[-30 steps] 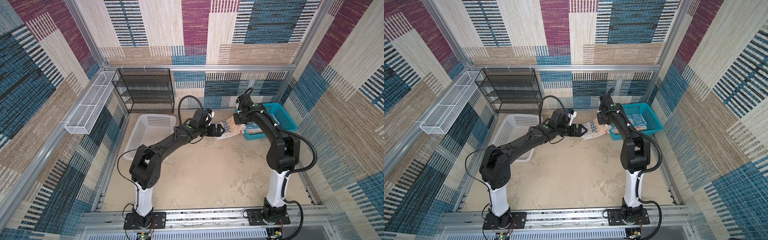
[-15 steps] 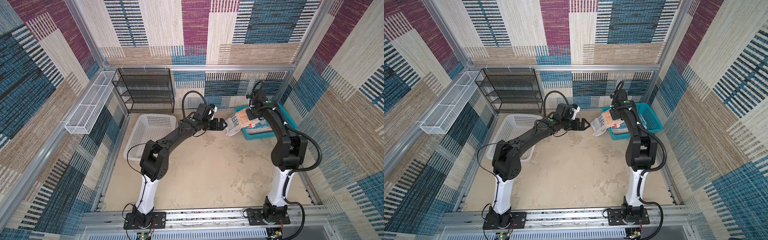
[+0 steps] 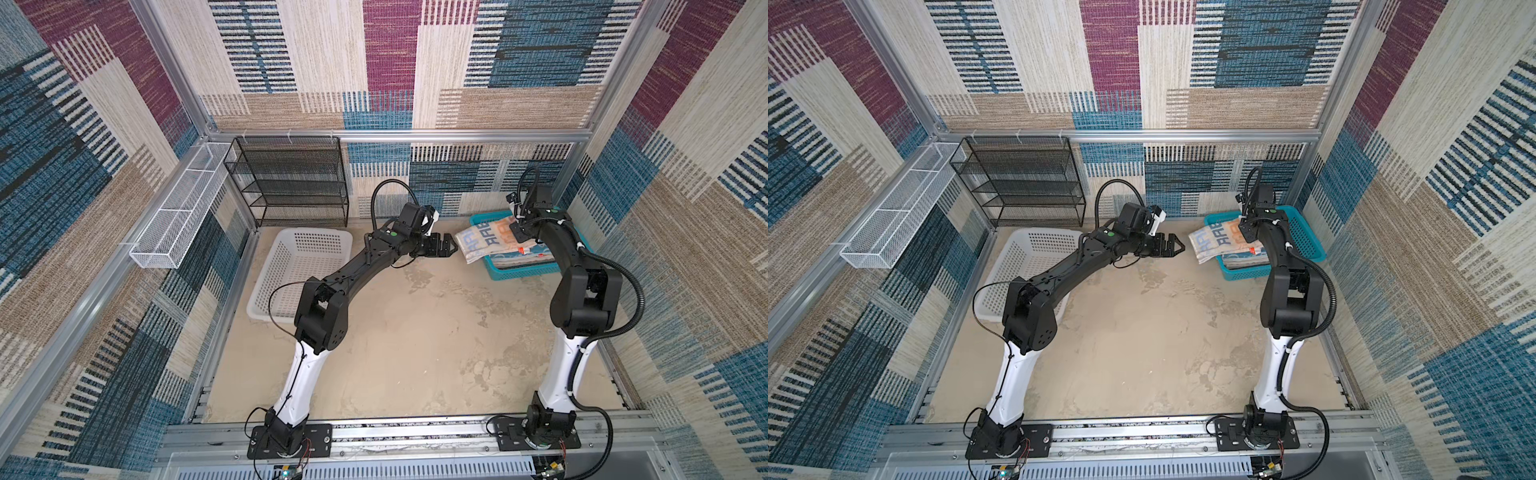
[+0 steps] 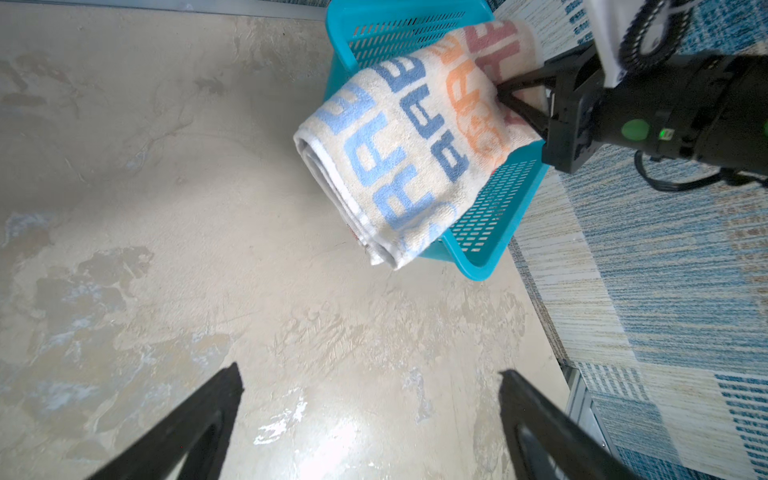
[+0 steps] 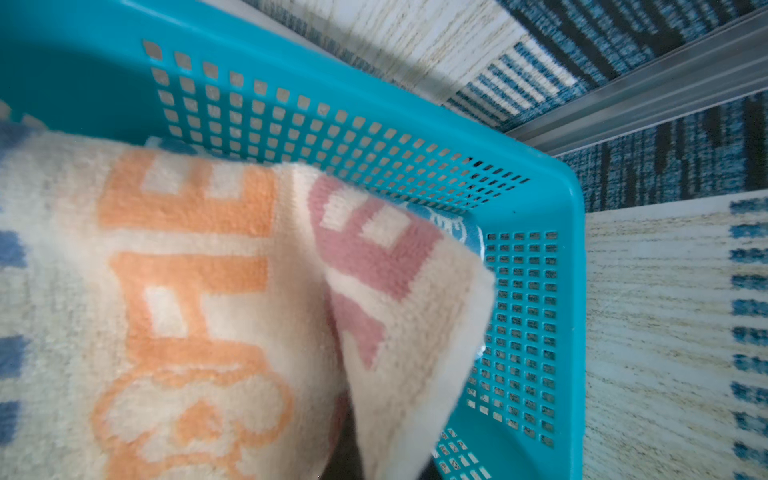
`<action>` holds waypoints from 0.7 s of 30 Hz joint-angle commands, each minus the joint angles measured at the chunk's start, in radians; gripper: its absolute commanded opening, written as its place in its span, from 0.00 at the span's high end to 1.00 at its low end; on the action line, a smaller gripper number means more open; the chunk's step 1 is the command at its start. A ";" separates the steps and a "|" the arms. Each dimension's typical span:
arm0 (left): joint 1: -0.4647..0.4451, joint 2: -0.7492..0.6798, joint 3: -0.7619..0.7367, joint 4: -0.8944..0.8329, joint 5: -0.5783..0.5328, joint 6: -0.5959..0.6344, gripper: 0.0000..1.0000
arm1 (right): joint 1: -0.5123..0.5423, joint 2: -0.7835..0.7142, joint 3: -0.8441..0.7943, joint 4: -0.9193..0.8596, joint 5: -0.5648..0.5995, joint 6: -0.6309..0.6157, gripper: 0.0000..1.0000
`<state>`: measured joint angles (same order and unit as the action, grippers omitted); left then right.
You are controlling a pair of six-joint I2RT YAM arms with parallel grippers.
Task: Fold and stack the towels
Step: 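Carry the towel into the teal basket with the right gripper while the left releases, then lower the towel onto the blue towels and open the right gripper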
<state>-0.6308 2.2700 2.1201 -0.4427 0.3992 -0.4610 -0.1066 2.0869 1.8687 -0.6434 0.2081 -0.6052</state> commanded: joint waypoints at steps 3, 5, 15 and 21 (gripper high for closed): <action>0.001 0.017 0.034 -0.051 0.002 0.048 0.01 | -0.045 0.022 -0.030 0.133 -0.029 -0.056 1.00; 0.000 0.024 0.046 -0.066 0.000 0.059 0.01 | -0.066 0.034 -0.033 0.152 -0.035 -0.062 1.00; 0.000 0.062 0.060 -0.063 0.007 0.036 0.01 | -0.101 0.111 0.008 0.185 -0.065 -0.094 1.00; -0.001 0.064 0.049 -0.063 0.006 0.036 0.01 | -0.108 0.148 0.037 0.171 -0.050 -0.071 1.00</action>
<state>-0.6308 2.3306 2.1693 -0.5018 0.3988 -0.4274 -0.2115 2.2265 1.8900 -0.4911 0.1642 -0.6861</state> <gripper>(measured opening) 0.989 0.087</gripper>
